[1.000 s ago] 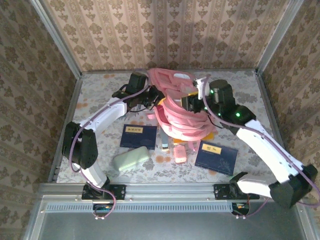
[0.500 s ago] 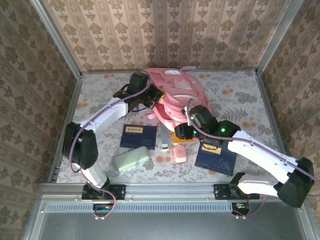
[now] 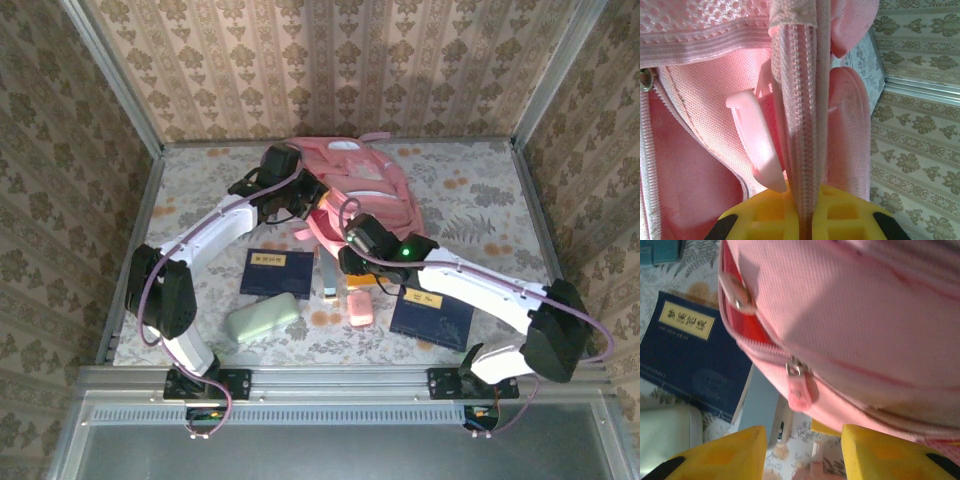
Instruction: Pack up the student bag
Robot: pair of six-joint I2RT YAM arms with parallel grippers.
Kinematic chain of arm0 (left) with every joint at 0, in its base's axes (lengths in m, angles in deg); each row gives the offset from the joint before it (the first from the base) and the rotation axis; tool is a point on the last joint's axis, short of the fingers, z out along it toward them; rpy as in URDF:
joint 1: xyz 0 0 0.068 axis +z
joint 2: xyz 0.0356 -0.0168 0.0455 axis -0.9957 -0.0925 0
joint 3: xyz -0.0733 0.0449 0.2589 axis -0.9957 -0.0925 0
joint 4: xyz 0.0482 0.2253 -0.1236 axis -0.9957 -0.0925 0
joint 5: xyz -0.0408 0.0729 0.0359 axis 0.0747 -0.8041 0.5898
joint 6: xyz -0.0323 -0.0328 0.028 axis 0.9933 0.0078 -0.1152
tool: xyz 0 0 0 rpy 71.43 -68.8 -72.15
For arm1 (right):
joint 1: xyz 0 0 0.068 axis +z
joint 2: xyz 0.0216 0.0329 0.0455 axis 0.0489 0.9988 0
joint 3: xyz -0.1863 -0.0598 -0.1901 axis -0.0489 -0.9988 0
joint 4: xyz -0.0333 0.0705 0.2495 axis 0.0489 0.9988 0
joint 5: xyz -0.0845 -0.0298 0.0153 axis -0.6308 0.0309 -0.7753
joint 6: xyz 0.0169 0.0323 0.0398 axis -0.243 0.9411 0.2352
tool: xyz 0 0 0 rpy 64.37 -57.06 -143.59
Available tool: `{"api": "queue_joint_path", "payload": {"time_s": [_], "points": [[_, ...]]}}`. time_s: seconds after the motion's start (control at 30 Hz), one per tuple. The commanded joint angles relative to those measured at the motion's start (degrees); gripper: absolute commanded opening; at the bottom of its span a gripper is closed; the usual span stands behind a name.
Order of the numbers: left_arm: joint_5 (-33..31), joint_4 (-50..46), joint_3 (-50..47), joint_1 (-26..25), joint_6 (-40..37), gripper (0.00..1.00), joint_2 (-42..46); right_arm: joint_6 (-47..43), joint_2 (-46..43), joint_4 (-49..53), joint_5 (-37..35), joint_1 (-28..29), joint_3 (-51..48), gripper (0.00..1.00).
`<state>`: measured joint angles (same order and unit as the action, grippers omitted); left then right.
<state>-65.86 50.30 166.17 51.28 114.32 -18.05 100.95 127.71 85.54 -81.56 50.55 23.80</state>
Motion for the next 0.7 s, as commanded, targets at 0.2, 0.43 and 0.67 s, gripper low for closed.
{"api": "queue_joint_path", "payload": {"time_s": [0.2,0.43,0.67], "points": [[-2.4,-0.46,3.19,-0.51,6.14,0.0,1.67,4.35,4.52,0.21,-9.91,3.03,3.31,0.42],[-2.67,-0.7,3.14,-1.04,7.48,0.0,1.92,4.85,7.93,-0.52,-12.23,3.9,4.91,0.43],[-2.85,-0.66,2.49,-1.31,8.41,0.0,2.74,4.58,10.5,0.39,-18.91,4.13,5.51,0.38]]}}
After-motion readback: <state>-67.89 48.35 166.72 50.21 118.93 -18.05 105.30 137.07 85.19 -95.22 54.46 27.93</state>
